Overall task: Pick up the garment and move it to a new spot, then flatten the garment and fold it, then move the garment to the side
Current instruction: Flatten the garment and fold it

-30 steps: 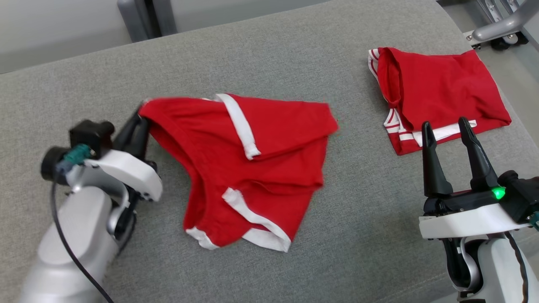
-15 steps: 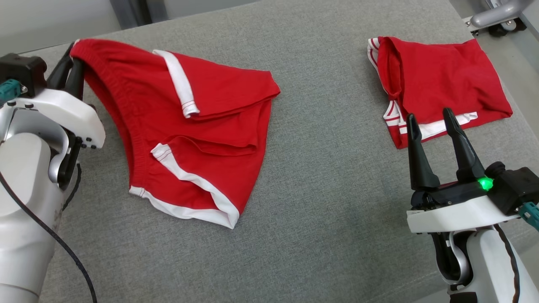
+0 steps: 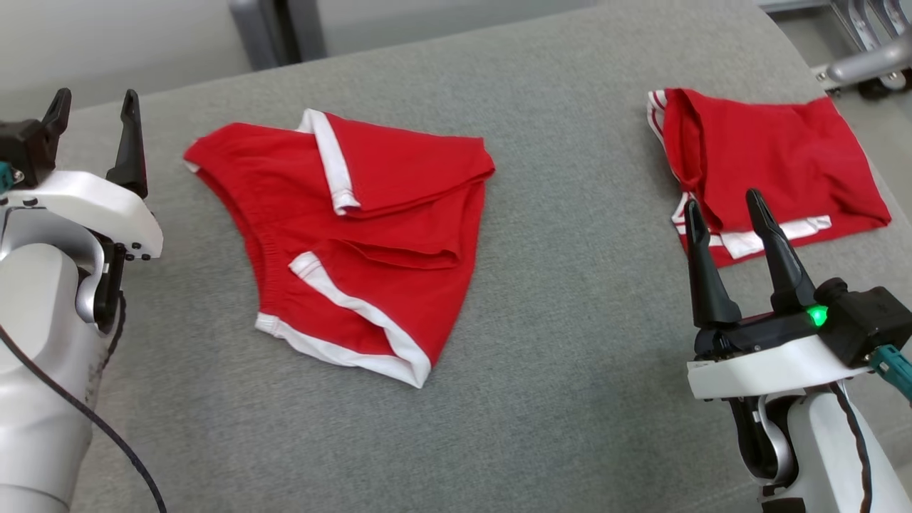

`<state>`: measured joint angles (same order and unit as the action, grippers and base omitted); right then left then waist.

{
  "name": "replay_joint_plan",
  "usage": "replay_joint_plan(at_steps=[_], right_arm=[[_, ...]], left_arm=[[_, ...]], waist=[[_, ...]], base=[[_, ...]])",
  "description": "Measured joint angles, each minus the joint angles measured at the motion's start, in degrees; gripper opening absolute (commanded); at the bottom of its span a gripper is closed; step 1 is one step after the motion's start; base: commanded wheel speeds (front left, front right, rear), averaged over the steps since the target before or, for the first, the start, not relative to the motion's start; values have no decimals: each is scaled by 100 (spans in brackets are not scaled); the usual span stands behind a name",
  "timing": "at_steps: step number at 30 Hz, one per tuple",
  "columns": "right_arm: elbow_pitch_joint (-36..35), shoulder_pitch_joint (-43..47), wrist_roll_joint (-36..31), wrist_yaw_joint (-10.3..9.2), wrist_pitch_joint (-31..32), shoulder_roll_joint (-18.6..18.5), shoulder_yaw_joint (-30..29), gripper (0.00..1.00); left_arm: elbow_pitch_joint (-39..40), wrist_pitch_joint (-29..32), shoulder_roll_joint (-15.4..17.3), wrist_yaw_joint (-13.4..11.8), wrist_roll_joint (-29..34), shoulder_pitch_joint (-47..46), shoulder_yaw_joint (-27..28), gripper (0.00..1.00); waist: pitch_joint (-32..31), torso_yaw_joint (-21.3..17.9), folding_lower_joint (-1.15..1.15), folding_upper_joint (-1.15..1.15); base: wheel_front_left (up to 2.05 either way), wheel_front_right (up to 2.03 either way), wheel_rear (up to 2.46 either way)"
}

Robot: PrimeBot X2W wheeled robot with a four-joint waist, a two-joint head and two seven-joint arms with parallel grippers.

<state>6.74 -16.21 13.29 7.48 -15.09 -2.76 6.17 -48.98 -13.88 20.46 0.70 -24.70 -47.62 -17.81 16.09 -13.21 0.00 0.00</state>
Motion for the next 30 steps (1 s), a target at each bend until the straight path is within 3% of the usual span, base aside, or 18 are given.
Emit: replay_joint_plan(at_steps=[5, 9, 15, 22, 30], right_arm=[[5, 60, -137, 0, 0, 2, -16, 100], [-3, 148, -289, 0, -1, -1, -27, 100], [25, 163, -460, 0, -4, 0, -83, 100], [124, 279, -565, 0, -4, -2, -109, 100], [190, 288, -756, 0, -4, 3, 32, 100]], left_arm=[[665, -97, -155, 37, -146, 444, 231, 100], [1928, -111, -283, -96, -178, 1144, 749, 100], [3354, -111, -773, -151, -32, 2697, 1232, 100], [3932, -111, -1402, 96, 159, 3940, 1503, 100], [3931, -111, -1678, 420, 420, 4250, 1580, 100]], waist=[[-240, 265, 0, 0], [-421, 527, 0, 0], [-642, 904, 0, 0], [-801, 1293, 0, 0], [-830, 1621, 0, 0]], base=[[0, 0, 0], [0, 0, 0], [0, 0, 0], [0, 0, 0], [0, 0, 0]])
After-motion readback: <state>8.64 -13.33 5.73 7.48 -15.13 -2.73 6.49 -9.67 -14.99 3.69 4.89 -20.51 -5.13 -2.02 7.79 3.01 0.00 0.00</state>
